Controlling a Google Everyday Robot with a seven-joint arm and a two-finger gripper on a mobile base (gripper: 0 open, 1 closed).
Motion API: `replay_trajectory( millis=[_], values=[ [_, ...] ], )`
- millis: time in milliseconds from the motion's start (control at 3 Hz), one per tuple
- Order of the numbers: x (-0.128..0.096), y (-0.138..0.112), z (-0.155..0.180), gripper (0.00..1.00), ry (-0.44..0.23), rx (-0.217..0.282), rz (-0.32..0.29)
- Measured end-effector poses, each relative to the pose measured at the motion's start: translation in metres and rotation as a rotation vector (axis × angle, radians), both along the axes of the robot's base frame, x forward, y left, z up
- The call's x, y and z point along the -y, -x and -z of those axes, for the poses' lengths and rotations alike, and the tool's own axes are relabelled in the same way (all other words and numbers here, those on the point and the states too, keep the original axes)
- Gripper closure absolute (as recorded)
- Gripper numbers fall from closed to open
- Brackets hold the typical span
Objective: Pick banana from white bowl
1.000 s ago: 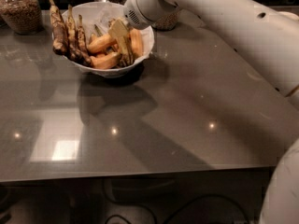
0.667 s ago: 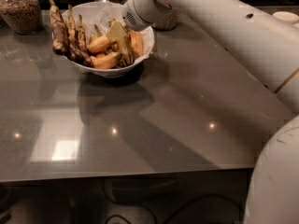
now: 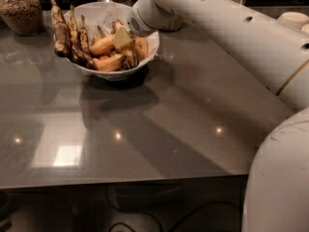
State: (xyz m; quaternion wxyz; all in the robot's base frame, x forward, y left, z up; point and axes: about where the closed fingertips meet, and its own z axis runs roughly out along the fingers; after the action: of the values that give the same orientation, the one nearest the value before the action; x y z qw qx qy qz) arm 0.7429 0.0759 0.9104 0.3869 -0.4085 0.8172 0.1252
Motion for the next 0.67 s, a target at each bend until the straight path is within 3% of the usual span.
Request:
replay_trajectory(
  millis=[333, 667],
  values=[
    [0.002, 0.001, 0.001, 0.76, 0.001, -0.006, 0.016],
    [0.000, 0.003, -0.016, 0.98, -0.012, 0.025, 0.007]
  ],
)
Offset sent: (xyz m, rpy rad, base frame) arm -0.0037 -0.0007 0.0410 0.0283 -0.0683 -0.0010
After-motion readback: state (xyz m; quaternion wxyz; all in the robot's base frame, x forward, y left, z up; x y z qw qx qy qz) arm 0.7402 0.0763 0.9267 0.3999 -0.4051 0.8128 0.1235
